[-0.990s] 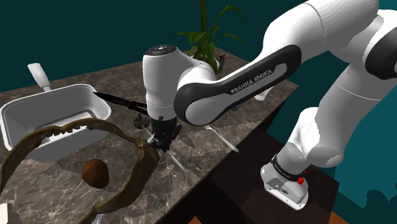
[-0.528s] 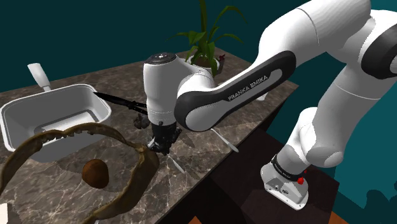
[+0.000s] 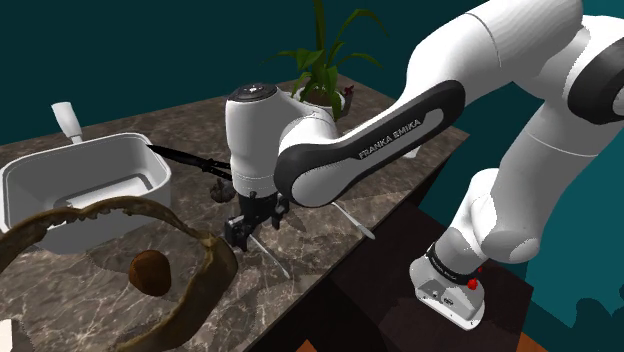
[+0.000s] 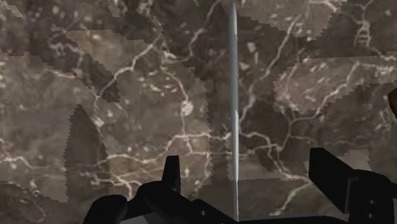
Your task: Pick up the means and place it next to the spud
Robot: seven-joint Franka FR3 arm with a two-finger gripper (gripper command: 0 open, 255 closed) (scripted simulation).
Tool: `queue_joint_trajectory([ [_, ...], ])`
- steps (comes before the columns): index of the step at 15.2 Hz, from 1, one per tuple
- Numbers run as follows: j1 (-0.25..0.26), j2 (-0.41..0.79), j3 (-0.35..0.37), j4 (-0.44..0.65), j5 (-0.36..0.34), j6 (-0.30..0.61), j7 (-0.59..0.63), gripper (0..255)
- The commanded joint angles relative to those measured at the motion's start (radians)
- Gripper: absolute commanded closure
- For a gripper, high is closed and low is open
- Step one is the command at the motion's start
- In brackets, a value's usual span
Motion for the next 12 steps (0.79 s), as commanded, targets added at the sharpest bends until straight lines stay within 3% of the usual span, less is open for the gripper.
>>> queue_joint_trajectory([
  [1, 0.000, 0.000, 0.000, 0.002, 0.000, 0.001, 0.000, 0],
  [5, -0.006, -0.056, -0.003, 0.074, 0.027, -0.123, -0.019, 0],
  [12, -0.006, -0.056, -0.003, 0.074, 0.027, -0.123, -0.019, 0],
])
